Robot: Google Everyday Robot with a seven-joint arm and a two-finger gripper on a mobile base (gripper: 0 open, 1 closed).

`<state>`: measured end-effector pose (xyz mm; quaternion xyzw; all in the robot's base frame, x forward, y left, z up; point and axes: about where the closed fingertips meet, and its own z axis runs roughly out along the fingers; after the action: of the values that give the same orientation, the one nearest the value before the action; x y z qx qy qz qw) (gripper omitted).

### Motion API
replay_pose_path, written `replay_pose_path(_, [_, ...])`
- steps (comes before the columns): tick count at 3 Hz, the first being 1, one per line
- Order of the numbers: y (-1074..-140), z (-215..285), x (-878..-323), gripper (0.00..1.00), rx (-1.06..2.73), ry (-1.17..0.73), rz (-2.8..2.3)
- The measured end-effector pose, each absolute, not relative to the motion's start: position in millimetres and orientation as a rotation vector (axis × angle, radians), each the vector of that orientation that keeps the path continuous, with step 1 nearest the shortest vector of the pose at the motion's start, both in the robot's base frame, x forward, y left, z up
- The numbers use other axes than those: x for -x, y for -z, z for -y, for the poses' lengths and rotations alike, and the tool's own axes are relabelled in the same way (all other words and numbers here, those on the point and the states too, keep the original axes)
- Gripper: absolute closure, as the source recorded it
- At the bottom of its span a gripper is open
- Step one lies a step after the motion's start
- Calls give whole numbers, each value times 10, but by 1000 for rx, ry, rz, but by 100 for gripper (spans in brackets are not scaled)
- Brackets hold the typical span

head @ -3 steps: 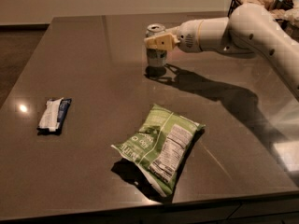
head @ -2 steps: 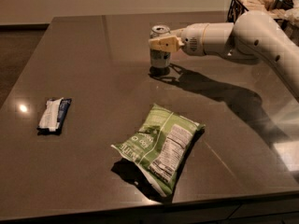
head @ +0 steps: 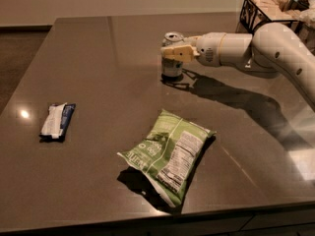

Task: Place 7up can upright

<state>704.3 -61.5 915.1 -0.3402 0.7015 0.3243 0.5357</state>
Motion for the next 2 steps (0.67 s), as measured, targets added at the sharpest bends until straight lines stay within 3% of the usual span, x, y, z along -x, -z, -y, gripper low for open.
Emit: replay_pose_path(2, [-9070,585,-6955,37,845,-795,-1667])
